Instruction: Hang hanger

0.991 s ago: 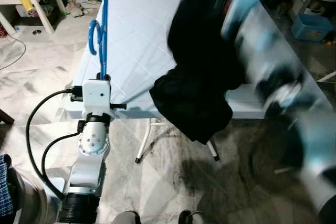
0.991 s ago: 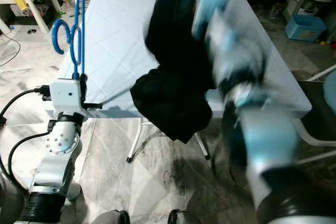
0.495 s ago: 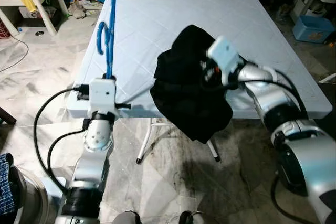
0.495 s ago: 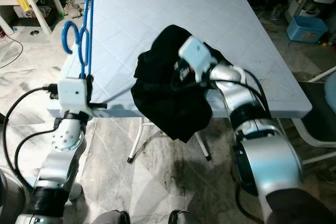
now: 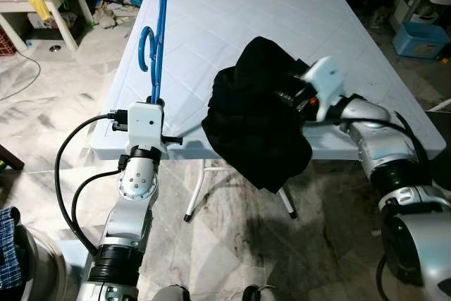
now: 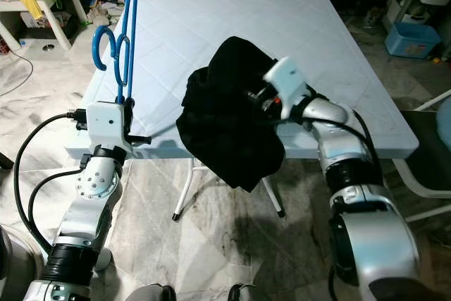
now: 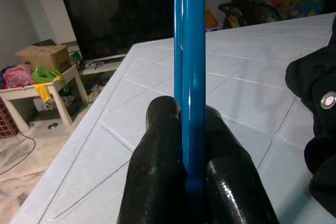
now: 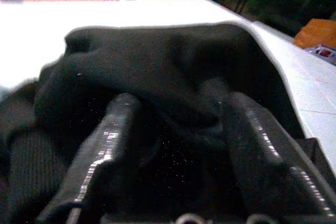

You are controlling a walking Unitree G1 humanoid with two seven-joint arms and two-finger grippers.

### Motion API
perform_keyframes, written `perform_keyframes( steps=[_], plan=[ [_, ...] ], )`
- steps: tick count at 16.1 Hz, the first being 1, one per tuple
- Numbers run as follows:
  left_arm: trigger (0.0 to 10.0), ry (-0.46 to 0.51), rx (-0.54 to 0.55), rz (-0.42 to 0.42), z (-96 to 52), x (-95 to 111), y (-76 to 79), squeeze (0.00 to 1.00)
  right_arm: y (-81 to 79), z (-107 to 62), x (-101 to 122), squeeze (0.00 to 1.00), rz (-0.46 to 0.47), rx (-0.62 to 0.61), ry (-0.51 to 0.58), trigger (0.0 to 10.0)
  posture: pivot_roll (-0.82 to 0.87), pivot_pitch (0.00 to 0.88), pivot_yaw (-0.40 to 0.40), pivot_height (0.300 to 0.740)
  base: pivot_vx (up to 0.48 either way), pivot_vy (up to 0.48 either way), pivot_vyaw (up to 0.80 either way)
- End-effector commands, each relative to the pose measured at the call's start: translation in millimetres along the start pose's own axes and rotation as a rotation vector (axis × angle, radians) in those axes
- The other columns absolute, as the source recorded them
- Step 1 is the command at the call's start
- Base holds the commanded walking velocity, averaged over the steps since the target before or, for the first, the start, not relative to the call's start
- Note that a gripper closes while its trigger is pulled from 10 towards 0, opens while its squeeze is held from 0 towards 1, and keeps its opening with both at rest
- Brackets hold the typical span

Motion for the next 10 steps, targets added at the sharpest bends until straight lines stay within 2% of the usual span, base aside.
perform_keyframes(
  steps=[1,4,6,8,10],
  plan=[
    [10.0,0.012,-0.010,0.004,2.3,2,0.2,0.00,4.4,-5.7,9,1.00,0.040,-0.008,0.047,10.0,-0.03,0.102,0.011,0.740,0.000,0.000,0.00],
    [10.0,0.015,-0.017,0.005,4.2,1,-0.1,0.00,-7.7,-23.3,-2,1.00,0.103,0.039,0.035,10.0,-0.05,0.098,0.022,0.740,0.000,0.000,0.00],
    [10.0,0.016,-0.023,0.005,4.3,1,0.2,0.00,-21.2,-32.2,-7,1.00,0.139,0.096,0.022,10.0,-0.05,0.097,0.026,0.740,0.000,0.000,0.00],
    [10.0,0.019,-0.036,0.001,5.6,2,3.9,0.00,-46.3,-46.3,-18,1.00,0.207,0.206,-0.026,10.0,-0.06,0.100,0.029,0.740,0.000,0.000,0.00],
    [10.0,0.020,-0.040,-0.001,5.9,2,4.9,0.00,-57.6,-49.8,-25,1.00,0.239,0.247,-0.049,10.0,-0.06,0.102,0.029,0.740,0.000,0.000,0.00]
  ],
)
Point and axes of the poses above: a point about 5 cm out from each wrist's last joint towards the gripper, its own z axis pointing out of the wrist towards the gripper, its own x axis along the axis of the wrist's last joint, y = z × x, the point moved 3 cm from there along z, pointing out of the wrist towards the gripper, and after that the axes turned 3 degrees about z, right-handed, at the moved point
